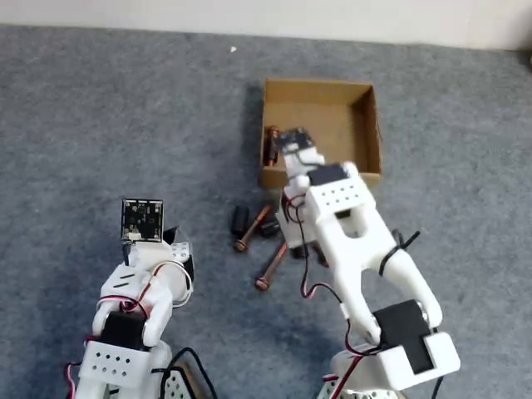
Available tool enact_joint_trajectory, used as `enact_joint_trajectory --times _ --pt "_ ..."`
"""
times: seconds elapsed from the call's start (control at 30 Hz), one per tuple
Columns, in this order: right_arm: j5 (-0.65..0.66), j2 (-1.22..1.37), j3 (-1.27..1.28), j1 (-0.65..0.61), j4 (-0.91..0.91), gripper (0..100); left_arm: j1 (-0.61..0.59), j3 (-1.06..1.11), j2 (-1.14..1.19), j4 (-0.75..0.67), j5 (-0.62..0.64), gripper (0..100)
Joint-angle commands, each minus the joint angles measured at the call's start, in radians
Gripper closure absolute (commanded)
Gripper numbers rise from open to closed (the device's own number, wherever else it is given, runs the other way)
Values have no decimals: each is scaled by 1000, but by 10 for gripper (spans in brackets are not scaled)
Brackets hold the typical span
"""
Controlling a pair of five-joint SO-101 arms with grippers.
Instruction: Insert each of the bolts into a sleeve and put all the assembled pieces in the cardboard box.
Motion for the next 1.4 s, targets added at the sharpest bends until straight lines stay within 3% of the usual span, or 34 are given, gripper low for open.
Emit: enact_joint_trajectory --times 0.0,0.33,0.53,0.83,1.17,1.37 --pt "-12 -44 79 -18 -139 886 -12 28 -8 -29 -12 995" --pt "-12 -35 200 -22 -306 890 -12 28 -8 -29 -12 995" --pt "-12 -33 248 -48 -367 940 -12 28 -8 -29 -12 995" --pt "-12 -54 265 -41 -360 996 -12 28 -8 -29 -12 995" --pt "-11 -587 272 -22 -108 993 -13 28 -8 -29 -12 995" --pt "-11 -777 348 -18 -24 993 -45 19 -8 -35 -15 995"
